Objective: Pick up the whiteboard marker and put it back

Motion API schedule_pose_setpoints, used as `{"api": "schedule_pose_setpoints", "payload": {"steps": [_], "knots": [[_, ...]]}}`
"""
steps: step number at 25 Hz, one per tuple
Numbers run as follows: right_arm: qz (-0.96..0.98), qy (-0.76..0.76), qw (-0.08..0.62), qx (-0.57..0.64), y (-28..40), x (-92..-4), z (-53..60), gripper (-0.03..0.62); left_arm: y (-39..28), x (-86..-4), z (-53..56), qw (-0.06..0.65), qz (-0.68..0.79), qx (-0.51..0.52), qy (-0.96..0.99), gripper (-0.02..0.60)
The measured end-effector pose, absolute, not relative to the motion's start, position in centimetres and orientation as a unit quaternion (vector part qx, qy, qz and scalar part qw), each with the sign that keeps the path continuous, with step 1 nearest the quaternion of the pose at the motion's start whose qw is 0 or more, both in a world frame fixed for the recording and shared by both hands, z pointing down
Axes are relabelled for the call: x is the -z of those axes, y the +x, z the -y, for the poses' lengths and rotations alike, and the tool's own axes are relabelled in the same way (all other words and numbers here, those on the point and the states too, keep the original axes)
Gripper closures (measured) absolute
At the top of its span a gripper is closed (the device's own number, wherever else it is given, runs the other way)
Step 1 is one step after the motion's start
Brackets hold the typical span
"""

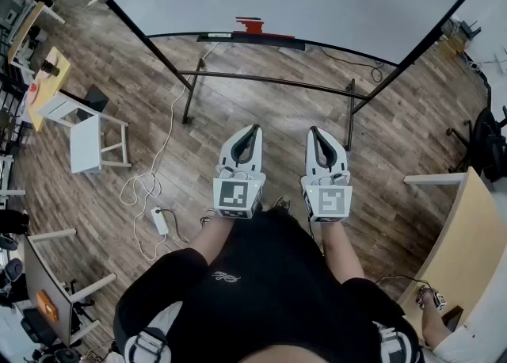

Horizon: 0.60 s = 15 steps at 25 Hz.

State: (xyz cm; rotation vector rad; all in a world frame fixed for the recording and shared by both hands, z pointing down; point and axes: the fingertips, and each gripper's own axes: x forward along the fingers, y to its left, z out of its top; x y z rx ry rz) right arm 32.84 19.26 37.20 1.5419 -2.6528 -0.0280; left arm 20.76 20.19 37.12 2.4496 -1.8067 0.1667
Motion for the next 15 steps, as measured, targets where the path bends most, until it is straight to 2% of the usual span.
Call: {"api": "schedule_pose_setpoints", "payload": {"steps": [12,15], "knots": [[0.882,0.467,0.045,0.032,27.0,-38.0,-15.2,0.591,15.8,-39.4,-16.1,0.043,0.606,-0.051,0.793,0.574],[0.880,0.470,0.069,0.024,25.0,-38.5,-13.0,0.591,13.8,-40.3,-14.1,0.053,0.605,-0.052,0.793,0.574]]}}
